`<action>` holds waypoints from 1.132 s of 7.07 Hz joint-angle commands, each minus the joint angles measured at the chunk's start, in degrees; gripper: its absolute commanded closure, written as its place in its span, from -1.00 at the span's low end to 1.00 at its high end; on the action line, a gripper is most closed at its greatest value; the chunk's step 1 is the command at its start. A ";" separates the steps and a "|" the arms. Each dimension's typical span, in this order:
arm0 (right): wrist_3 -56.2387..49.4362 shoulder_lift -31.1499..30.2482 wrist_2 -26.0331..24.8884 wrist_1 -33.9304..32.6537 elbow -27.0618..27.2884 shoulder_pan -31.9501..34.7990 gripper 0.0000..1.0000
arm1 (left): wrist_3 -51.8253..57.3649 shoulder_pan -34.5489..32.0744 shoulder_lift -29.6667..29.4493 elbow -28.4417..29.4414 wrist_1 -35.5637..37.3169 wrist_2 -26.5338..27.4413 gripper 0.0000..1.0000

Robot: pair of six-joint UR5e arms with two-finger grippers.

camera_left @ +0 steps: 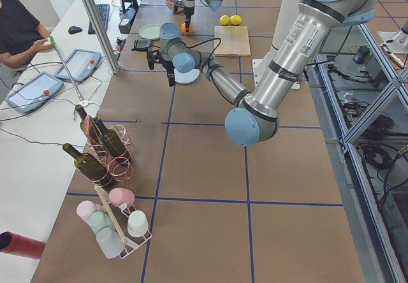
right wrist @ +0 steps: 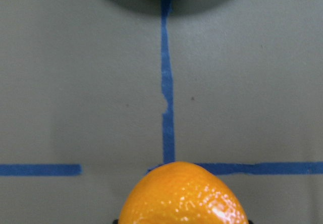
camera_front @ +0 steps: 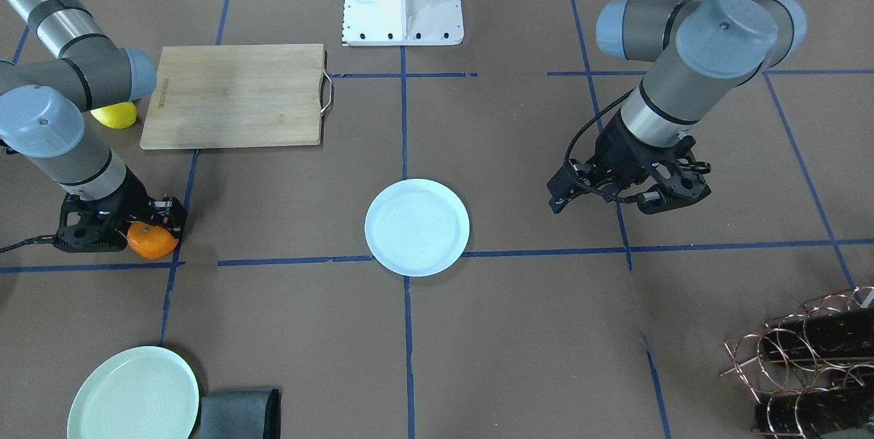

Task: Pick orange to plate
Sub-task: 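Close the right gripper around the orange and lift it, then carry the orange with the right gripper over the light blue plate and lower it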

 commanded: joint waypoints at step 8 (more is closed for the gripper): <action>28.32 33.85 -13.68 -5.71 -18.78 -19.92 1.00 | 24.57 -8.95 8.99 -1.14 0.76 -0.55 -1.00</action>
